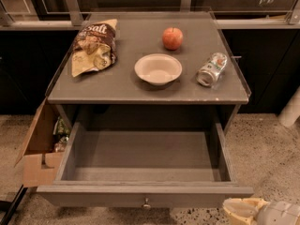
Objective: Close top drawer
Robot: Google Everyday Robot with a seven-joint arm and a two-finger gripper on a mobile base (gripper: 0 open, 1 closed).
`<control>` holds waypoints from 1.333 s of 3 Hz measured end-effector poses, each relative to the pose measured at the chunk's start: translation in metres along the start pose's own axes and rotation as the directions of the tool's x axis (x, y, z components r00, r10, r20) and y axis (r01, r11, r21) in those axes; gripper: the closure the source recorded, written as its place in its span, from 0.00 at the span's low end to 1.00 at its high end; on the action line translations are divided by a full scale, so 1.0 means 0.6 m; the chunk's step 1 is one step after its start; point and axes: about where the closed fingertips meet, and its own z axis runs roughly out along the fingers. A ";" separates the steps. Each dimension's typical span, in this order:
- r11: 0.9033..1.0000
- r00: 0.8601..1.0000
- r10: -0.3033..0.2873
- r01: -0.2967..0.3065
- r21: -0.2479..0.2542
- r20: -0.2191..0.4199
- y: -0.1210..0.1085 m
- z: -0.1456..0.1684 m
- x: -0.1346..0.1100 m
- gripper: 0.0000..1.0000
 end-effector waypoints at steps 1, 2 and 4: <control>1.000 1.000 0.000 0.000 0.000 0.000 0.000 0.000 0.000 1.00; 0.998 0.998 0.056 -0.056 0.017 0.017 -0.011 0.025 0.021 1.00; 0.990 0.990 0.138 -0.138 0.008 0.035 -0.035 0.070 0.053 1.00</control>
Offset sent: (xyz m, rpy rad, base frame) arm 0.0063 -0.0026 -0.0372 0.0556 0.0217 -0.0914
